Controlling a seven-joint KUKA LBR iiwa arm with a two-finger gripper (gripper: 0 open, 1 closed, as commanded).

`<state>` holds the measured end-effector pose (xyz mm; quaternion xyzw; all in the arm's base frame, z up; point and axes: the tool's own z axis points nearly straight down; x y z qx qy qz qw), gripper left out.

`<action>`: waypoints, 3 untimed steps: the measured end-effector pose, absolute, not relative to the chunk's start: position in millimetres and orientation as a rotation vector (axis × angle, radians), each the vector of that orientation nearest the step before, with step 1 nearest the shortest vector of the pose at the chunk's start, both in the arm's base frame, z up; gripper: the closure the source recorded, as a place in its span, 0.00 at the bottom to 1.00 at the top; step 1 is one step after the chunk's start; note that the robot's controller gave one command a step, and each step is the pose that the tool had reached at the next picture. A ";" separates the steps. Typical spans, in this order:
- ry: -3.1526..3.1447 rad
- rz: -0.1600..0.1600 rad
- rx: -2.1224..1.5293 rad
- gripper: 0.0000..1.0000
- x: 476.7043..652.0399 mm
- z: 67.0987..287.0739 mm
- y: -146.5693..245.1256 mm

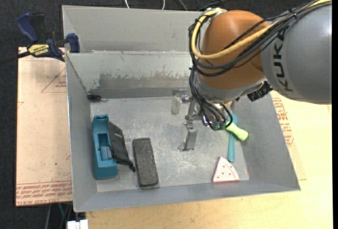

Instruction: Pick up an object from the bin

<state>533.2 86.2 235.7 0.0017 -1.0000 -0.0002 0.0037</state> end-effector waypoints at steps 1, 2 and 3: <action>-3.142 -0.002 0.000 0.00 534.7 240.0 85.6; -3.134 -0.003 -0.243 0.00 523.4 174.6 112.1; -3.146 -0.005 -0.131 0.00 484.9 158.9 167.2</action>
Offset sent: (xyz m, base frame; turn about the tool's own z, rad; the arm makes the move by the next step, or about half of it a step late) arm -0.0285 0.0674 -0.1657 0.4012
